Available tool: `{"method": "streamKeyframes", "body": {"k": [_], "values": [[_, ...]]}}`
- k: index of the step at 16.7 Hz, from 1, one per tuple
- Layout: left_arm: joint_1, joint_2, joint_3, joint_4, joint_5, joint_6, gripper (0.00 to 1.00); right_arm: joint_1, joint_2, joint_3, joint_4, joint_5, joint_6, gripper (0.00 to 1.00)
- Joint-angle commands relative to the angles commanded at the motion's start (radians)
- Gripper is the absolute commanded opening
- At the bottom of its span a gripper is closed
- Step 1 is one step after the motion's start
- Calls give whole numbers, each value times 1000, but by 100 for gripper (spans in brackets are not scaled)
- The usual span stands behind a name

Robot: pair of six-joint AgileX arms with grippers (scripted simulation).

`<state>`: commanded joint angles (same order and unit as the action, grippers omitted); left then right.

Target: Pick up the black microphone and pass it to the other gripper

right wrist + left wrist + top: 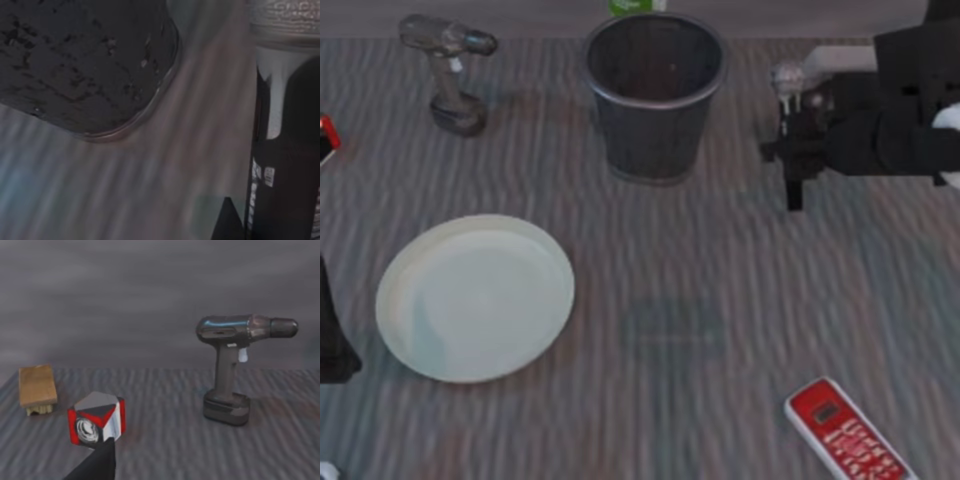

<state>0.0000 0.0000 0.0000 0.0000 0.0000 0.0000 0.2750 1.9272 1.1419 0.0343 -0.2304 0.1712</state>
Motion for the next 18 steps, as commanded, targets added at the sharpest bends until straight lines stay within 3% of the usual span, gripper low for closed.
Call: {"method": "streamKeyframes", "body": {"k": [5,9,12,18], "values": [[0,0,0,0,0,0,100,-4,-103,-122,437,-149,-80,0],[0,0,0,0,0,0,100,-8,-188,-194,680,-238,-132,0],[0,0,0,0,0,0,100,-10,-222,-218,752,-270,-152,0],[0,0,0,0,0,0,100,-2,-221,-215,753,-267,-150,0]]}}
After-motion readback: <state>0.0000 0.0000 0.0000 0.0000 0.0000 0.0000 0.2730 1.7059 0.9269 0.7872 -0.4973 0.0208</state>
